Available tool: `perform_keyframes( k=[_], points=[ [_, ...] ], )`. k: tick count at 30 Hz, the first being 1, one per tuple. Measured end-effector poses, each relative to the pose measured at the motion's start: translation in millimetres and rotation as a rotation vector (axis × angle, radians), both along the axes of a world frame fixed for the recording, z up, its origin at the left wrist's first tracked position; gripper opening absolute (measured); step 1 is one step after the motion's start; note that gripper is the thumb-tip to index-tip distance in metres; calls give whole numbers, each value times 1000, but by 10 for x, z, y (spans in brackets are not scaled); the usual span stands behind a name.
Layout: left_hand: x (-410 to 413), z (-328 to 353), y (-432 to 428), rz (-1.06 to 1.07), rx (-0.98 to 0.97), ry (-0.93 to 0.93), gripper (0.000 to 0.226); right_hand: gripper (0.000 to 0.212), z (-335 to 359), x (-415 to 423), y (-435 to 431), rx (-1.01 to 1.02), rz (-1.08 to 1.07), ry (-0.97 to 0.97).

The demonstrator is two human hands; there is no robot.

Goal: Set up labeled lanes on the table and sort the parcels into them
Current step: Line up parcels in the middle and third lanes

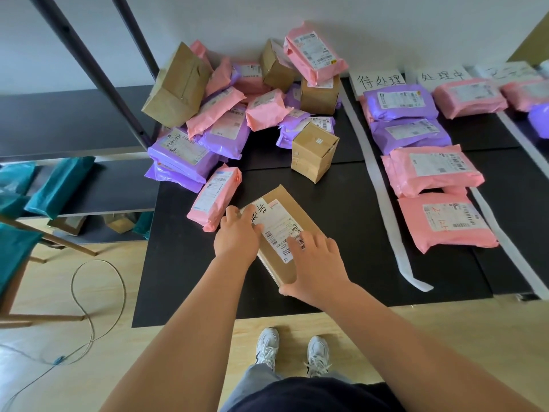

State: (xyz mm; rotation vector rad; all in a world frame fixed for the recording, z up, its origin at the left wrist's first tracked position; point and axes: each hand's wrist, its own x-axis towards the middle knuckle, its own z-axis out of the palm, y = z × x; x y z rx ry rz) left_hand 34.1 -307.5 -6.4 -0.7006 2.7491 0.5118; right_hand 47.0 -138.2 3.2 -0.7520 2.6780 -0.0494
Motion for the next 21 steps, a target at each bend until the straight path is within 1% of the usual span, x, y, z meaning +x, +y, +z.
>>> perform_keyframes(
  k=[4, 8, 10, 12, 15, 17, 19, 21],
  points=[
    [56, 21, 19, 64, -66, 8, 49, 76, -15, -67, 47, -16, -54, 17],
    [204, -1, 115, 135, -120, 50, 47, 74, 20, -320, 183, -20, -128, 21],
    [284, -17, 174, 112, -134, 77, 41, 76, 29, -445, 240, -4, -166, 36],
    [351, -18, 258, 42, -134, 90, 31, 76, 20, -556, 289, -5, -227, 44],
    [375, 19, 362, -7, -93, 87, 22, 78, -27, -678, 341, -24, -271, 19],
    [303, 26, 334, 4, -77, 112, 23, 79, -45, -706, 343, -38, -289, -22],
    [189, 20, 253, 0, -63, 181, 25, 78, -47, -664, 324, -74, -327, -21],
    [59, 19, 159, -27, -63, 221, 33, 73, -68, -553, 313, -176, -443, 25]
  ],
)
